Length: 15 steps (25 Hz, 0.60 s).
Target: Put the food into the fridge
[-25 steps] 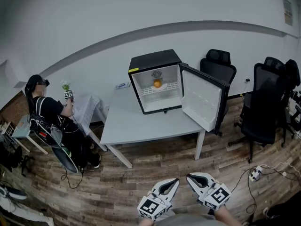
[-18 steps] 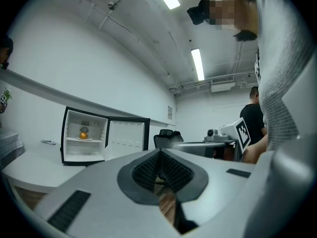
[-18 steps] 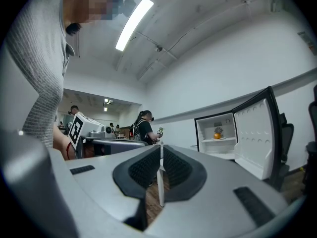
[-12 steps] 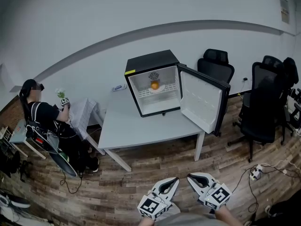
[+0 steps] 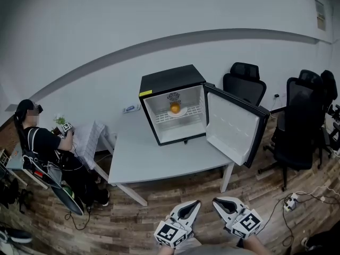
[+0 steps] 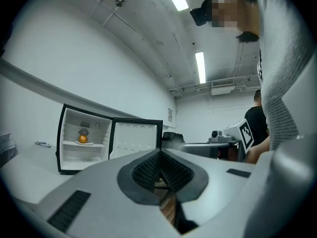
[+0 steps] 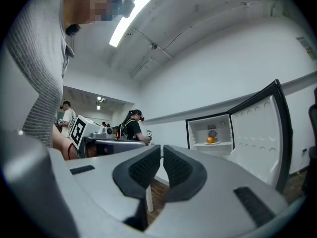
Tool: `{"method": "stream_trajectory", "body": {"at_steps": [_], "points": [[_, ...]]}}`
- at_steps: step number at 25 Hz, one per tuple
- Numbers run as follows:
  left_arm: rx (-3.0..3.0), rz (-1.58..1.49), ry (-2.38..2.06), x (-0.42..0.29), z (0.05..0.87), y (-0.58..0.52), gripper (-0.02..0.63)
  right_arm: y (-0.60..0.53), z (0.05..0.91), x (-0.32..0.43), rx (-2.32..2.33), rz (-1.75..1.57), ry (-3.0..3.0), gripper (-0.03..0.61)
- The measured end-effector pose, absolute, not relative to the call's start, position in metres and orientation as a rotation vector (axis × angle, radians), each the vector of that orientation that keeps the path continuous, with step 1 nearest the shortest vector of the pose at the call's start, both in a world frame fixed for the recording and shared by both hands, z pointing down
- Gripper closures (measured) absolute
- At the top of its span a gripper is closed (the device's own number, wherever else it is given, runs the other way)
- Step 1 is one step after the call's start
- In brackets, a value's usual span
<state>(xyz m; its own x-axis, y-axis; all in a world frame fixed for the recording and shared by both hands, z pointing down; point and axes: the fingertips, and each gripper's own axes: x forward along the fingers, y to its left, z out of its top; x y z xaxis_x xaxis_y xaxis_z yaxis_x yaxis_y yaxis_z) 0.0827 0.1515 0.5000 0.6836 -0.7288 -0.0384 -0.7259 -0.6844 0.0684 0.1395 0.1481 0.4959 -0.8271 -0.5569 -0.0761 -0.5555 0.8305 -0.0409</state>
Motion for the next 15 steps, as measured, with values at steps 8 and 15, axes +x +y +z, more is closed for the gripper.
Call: {"method": "stream_trajectory", "body": {"at_steps": [8,15], "points": [[2.824,-0.072,-1.229,0.054,0.505,0.088,0.601,0.083,0.5,0.108,-0.889,-0.033,2.941,0.563],[2.832,-0.089,-1.223,0.019,0.485,0.026,0.601,0.024,0.486,0.073,-0.894,-0.032,2.951,0.565]]}}
